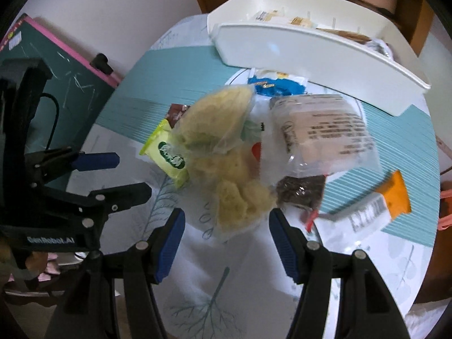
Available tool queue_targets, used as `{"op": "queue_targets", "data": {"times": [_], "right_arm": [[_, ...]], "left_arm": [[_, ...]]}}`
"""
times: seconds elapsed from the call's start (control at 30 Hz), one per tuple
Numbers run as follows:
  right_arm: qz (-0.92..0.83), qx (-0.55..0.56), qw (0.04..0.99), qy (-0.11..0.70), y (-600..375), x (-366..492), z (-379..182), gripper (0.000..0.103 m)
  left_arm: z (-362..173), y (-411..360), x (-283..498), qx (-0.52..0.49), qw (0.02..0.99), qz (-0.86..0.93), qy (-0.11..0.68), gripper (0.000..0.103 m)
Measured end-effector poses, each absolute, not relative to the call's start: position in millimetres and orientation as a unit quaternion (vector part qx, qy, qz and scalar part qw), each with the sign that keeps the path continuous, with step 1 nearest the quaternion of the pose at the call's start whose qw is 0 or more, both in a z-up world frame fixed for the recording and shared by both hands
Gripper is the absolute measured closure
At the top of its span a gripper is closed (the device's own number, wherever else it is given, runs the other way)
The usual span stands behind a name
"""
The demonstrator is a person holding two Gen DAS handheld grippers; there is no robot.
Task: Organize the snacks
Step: 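Move both grippers back over the snack pile on the table, then grasp the green-wrapped cake with the left gripper while the right grasps the puffed-snack bag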
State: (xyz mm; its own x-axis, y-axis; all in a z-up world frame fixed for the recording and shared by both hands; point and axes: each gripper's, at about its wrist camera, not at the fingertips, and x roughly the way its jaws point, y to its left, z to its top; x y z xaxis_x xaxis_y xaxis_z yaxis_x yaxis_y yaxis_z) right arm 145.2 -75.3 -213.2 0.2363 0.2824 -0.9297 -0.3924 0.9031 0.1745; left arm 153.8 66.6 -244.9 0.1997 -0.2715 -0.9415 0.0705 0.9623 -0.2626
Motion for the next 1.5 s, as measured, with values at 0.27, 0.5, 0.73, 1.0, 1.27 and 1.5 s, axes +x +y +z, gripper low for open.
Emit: {"op": "queue_targets", "data": {"times": [0.27,0.5,0.73,1.0,1.27,1.5], "right_arm": [[0.203,-0.075,0.778,0.59,-63,165,-240,0.041],[0.212,-0.088,0.78,0.582,-58,167,-247,0.049],[0.215,-0.053,0.778,0.588,-73,164,-244,0.06],[0.222,-0.05,0.769,0.598,-82,156,-239,0.063],[0.237,-0.033,0.766,0.596,-97,138,-223,0.064],[0.246,-0.013,0.778,0.578,-113,131,-188,0.064]], "left_arm": [[-265,71,179,-0.138,0.753,-0.088,0.638,0.029],[-275,68,195,-0.148,0.747,-0.071,0.645,0.029],[-275,55,200,-0.12,0.754,-0.074,0.641,0.037],[-271,42,183,-0.09,0.761,-0.088,0.637,0.055],[-251,46,151,-0.075,0.76,-0.106,0.637,0.055],[-198,36,134,-0.045,0.789,-0.13,0.599,0.055]]}}
